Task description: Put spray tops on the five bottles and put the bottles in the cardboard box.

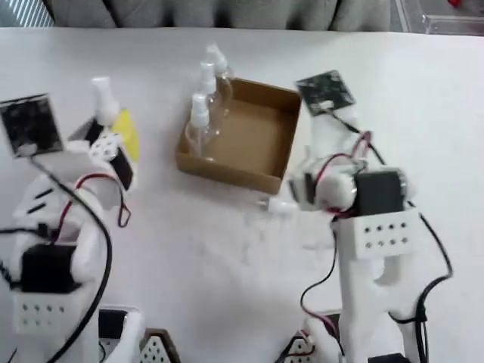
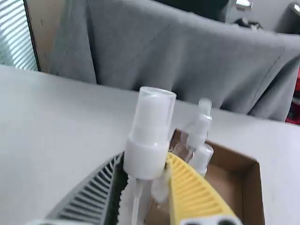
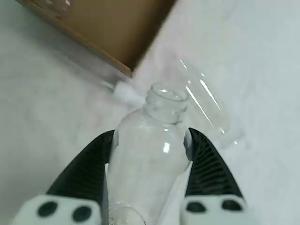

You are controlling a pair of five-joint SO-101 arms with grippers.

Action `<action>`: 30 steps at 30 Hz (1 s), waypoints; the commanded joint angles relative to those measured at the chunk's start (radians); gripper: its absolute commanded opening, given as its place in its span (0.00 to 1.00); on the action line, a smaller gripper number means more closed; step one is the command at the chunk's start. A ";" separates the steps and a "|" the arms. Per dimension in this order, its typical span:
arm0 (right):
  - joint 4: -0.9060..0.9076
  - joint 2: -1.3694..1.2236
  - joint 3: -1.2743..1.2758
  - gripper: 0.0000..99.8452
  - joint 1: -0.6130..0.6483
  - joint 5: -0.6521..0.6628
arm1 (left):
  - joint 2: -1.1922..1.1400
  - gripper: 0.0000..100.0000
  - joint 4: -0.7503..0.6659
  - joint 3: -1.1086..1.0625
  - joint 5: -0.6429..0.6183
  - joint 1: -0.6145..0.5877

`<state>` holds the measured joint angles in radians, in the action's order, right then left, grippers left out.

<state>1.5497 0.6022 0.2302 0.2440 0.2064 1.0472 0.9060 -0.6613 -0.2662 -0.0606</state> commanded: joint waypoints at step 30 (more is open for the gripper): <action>-0.974 0.849 0.971 0.02 0.510 -0.060 | 0.150 0.02 -0.575 0.051 -0.262 0.242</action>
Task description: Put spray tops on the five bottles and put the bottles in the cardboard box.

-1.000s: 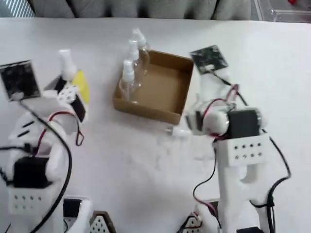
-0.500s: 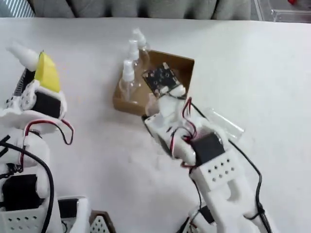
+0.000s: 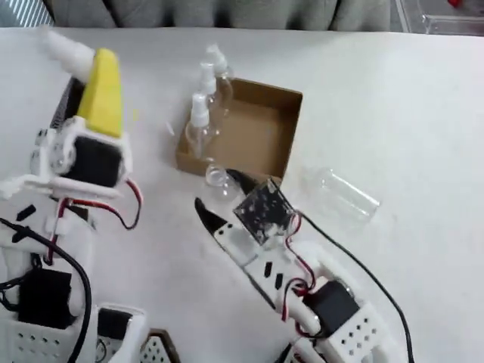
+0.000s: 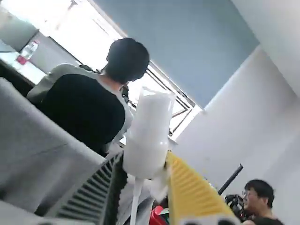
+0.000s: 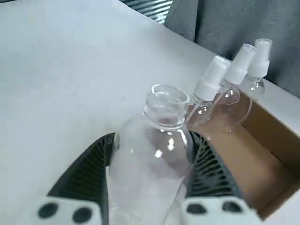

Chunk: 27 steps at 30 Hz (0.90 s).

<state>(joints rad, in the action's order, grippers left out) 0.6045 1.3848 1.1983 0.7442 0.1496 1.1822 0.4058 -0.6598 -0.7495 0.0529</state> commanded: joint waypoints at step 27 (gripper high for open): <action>-0.036 0.226 0.123 0.02 0.004 -0.009 | 0.021 0.02 -0.245 -0.141 0.152 0.249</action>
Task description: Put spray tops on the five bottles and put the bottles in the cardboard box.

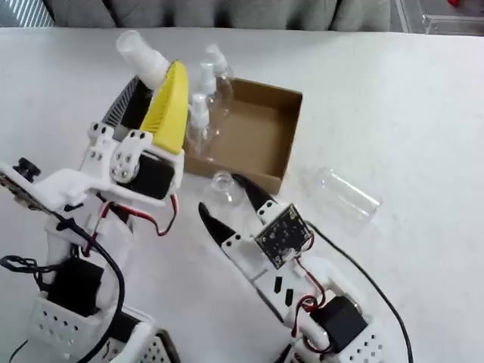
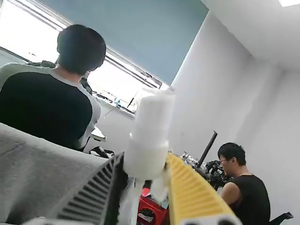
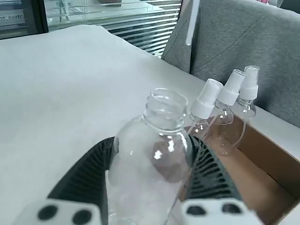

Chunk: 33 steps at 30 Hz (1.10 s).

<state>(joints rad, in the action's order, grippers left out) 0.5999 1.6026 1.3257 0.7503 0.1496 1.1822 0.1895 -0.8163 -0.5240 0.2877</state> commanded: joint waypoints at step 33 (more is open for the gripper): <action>-0.031 0.008 0.014 0.02 -0.001 -0.009 | 0.137 0.02 0.219 -0.040 -0.106 0.099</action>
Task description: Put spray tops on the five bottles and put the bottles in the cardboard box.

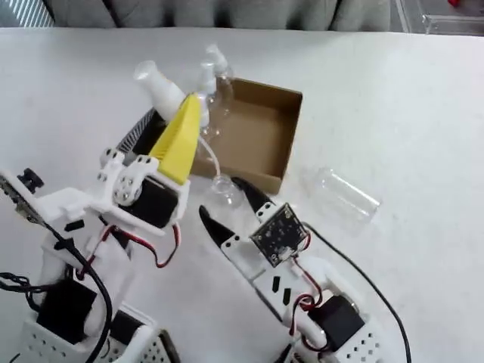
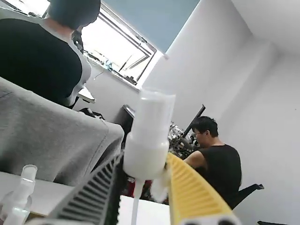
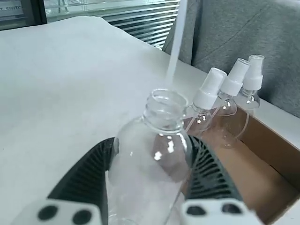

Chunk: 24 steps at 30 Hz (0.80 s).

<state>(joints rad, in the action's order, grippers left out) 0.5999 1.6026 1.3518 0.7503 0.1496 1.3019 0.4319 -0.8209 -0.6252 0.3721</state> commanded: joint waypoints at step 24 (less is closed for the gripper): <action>-0.031 0.010 -0.012 0.02 -0.002 -0.009 | 0.090 0.02 0.115 -0.098 0.068 0.094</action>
<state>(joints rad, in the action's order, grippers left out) 0.5999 1.6026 1.3518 0.7503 0.1496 1.3786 0.5025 -0.9268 -0.6222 0.4580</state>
